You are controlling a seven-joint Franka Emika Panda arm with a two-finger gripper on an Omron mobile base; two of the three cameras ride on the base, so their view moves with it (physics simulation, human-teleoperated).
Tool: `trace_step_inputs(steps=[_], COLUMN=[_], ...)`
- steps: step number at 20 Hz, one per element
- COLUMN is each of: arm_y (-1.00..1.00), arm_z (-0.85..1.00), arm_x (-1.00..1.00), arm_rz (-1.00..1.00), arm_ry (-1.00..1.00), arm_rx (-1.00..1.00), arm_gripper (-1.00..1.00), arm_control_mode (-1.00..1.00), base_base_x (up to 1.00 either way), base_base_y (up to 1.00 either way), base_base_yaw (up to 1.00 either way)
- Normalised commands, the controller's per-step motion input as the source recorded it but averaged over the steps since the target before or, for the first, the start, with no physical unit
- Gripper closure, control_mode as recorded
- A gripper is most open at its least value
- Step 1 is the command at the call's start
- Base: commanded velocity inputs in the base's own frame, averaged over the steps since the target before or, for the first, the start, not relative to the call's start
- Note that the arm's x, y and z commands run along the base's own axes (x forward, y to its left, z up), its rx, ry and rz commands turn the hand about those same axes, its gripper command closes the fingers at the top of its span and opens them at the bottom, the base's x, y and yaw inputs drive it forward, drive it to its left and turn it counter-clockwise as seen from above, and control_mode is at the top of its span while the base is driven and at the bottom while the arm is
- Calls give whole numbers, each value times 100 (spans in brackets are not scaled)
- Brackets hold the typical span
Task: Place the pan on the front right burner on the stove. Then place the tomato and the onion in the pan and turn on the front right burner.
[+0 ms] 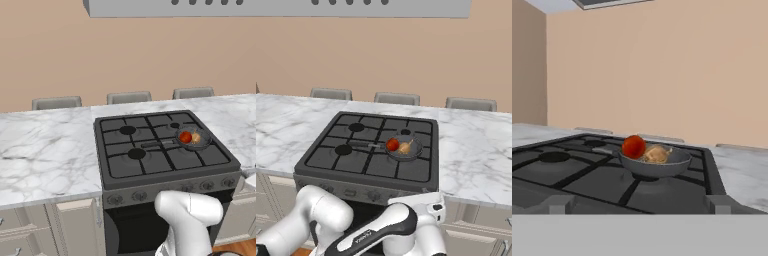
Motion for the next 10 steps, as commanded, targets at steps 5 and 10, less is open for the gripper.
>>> trace_step_inputs(steps=[5,10], arm_y=[-14,-4], arm_z=[-34,-37], arm_x=[0,0], arm_rz=[0,0], arm_ry=[0,0], arm_rx=[-2,0], arm_gripper=[-100,-100], arm_control_mode=[-100,-100], base_base_x=[0,0], base_base_y=[0,0], base_base_yaw=[0,0])
